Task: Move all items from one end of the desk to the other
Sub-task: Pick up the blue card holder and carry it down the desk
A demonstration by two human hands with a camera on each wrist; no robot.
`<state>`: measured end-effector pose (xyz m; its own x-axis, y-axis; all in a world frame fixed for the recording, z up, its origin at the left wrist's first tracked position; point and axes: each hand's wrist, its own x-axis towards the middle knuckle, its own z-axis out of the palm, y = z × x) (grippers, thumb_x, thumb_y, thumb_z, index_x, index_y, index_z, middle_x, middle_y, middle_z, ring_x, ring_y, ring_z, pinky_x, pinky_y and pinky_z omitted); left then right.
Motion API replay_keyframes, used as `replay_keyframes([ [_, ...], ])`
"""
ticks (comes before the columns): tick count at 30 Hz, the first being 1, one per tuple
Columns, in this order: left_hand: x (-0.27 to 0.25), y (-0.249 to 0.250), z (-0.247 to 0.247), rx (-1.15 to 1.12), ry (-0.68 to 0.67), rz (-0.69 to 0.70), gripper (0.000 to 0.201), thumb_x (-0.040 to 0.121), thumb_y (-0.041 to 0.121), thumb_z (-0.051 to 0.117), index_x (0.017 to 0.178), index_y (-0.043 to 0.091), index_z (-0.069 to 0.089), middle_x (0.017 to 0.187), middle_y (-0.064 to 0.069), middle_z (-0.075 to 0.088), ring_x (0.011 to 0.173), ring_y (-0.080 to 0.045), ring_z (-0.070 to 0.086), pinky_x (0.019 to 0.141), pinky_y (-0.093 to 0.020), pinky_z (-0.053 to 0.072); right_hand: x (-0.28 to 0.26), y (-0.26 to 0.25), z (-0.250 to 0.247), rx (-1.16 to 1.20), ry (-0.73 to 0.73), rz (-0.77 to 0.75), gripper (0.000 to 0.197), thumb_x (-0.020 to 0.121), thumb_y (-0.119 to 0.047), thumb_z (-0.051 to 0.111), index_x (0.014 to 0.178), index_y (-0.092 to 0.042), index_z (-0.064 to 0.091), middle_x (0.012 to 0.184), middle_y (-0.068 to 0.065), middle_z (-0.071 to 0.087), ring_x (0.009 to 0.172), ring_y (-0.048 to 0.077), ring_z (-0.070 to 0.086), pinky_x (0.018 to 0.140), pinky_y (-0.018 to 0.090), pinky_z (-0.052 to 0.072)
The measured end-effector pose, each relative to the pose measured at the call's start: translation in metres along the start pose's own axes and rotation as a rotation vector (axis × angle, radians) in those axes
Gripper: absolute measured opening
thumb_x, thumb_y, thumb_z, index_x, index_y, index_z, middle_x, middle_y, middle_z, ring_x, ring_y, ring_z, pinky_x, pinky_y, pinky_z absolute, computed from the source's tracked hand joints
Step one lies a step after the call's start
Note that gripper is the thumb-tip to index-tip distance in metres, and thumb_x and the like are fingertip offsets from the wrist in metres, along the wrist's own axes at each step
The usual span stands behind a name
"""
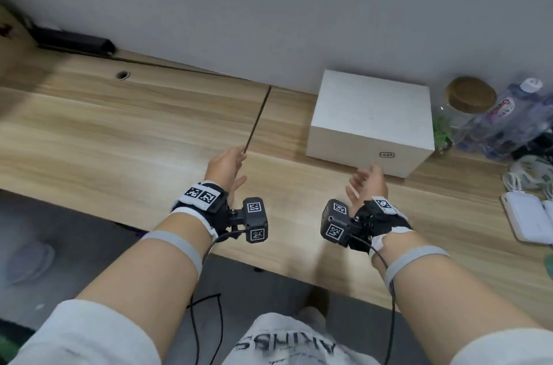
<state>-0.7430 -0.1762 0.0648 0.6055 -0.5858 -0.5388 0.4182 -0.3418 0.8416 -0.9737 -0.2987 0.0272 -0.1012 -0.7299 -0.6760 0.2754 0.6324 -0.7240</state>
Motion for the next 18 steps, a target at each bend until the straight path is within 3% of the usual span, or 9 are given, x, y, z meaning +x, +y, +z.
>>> replay_keyframes([
  [4, -0.040, 0.005, -0.094, -0.041, 0.056, 0.029, 0.032, 0.100, 0.026, 0.054, 0.128, 0.014, 0.064, 0.130, -0.008, 0.065, 0.126, -0.023, 0.056, 0.100, -0.043, 0.049, -0.068, 0.036, 0.041, -0.064, -0.135, -0.059, 0.031, 0.094, -0.038, 0.052, 0.078, -0.013, 0.062, 0.075, 0.001, 0.060, 0.078, 0.018, 0.058, 0.068, 0.029, 0.045],
  [10, -0.103, 0.005, -0.224, -0.141, 0.175, 0.072, 0.029, 0.101, 0.025, 0.052, 0.124, 0.013, 0.064, 0.125, -0.009, 0.067, 0.119, -0.023, 0.061, 0.097, -0.039, 0.050, -0.174, 0.099, 0.091, -0.179, -0.300, -0.087, 0.027, 0.094, -0.027, 0.053, 0.074, -0.012, 0.062, 0.072, 0.003, 0.060, 0.072, 0.017, 0.057, 0.070, 0.030, 0.046],
  [14, -0.132, 0.001, -0.288, -0.221, 0.254, 0.093, 0.027, 0.103, 0.024, 0.049, 0.123, 0.012, 0.063, 0.125, -0.008, 0.067, 0.118, -0.024, 0.061, 0.097, -0.040, 0.051, -0.228, 0.132, 0.117, -0.305, -0.438, -0.089, 0.025, 0.095, -0.024, 0.054, 0.076, -0.012, 0.064, 0.074, 0.003, 0.061, 0.074, 0.018, 0.058, 0.078, 0.033, 0.048],
  [18, -0.152, -0.007, -0.330, -0.329, 0.328, 0.099, 0.024, 0.101, 0.024, 0.055, 0.118, 0.011, 0.065, 0.119, -0.008, 0.070, 0.114, -0.023, 0.064, 0.093, -0.040, 0.052, -0.265, 0.155, 0.138, -0.465, -0.587, -0.093, 0.023, 0.095, -0.023, 0.053, 0.078, -0.013, 0.064, 0.071, 0.000, 0.059, 0.068, 0.015, 0.057, 0.072, 0.030, 0.047],
])
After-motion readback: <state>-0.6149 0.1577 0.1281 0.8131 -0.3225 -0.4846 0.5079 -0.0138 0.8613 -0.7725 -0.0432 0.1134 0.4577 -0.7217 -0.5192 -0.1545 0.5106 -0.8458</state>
